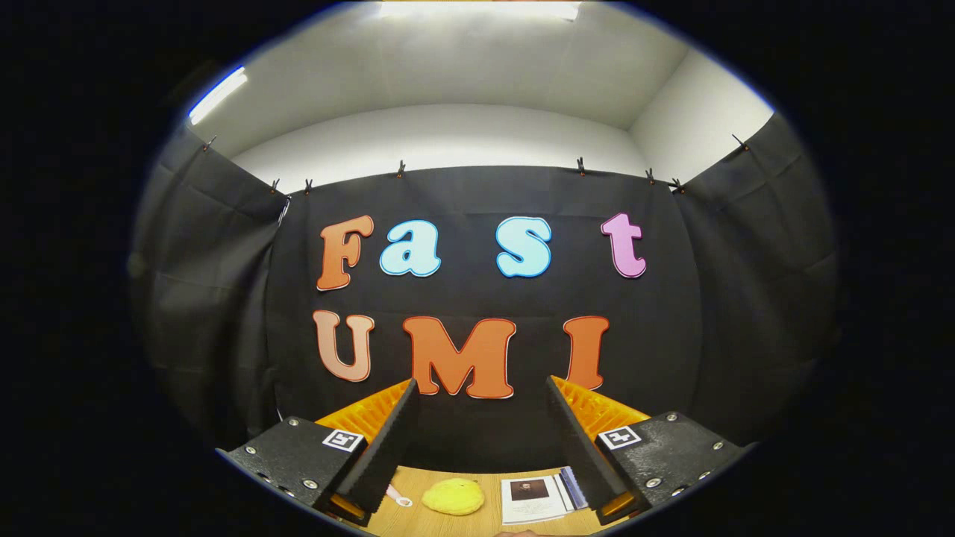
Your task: Open the storage box then place both shoes into the box .Put the left shoe in first, then the right shoe, with the right side of both shoes facing outward in a uniform manner.
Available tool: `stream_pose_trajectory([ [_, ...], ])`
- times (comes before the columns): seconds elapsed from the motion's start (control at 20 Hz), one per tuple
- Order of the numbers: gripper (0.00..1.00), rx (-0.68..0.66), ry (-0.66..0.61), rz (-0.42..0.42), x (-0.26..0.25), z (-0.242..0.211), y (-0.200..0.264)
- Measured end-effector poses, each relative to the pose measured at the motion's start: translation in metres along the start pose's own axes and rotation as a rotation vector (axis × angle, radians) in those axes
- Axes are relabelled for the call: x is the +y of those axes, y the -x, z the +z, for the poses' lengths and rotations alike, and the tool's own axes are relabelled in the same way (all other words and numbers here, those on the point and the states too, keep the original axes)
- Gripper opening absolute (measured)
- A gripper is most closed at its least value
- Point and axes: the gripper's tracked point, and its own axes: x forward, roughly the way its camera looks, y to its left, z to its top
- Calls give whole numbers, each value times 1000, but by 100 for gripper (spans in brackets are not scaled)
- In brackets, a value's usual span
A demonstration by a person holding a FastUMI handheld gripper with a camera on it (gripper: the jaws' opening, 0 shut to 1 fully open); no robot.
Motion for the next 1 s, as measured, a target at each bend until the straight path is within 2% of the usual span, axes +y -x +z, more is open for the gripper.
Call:
stream_pose_trajectory([
  [0.55,98,31,32,40,19,-20,4],
  [0.8,99,89,-10,106,41,-50,6],
  [1.0,99,168,5,134,56,-82,6],
])
